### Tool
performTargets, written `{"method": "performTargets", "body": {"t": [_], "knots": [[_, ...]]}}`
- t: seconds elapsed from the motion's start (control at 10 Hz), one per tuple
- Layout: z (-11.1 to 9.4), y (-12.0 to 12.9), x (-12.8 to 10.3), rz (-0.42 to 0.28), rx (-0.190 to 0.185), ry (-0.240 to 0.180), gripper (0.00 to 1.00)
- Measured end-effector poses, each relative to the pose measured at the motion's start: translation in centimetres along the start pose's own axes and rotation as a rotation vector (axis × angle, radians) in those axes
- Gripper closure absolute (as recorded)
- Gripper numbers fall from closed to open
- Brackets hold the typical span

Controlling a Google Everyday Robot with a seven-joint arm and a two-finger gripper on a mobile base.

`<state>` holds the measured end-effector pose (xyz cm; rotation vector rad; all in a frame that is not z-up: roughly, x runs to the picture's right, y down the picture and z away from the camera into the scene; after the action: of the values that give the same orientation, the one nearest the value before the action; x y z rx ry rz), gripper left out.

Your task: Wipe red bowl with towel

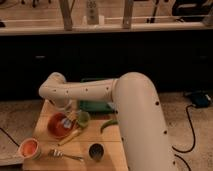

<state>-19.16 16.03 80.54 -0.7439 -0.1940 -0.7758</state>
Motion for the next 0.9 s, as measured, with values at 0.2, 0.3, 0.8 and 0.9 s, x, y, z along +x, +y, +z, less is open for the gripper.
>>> {"method": "performTargets", "body": {"t": [0.2,0.3,0.8,0.9], "knots": [[-0.2,-1.8,-0.3,-0.032,0.003,0.011,1.0],[-0.3,-2.3,-0.4,-0.043,0.004,0.01,1.0],[-1.4,-6.4,-2.9,-0.174,0.073,-0.018,1.0],[-1.3,-7.0,-4.0,-0.214,0.083,-0.037,1.0]]}}
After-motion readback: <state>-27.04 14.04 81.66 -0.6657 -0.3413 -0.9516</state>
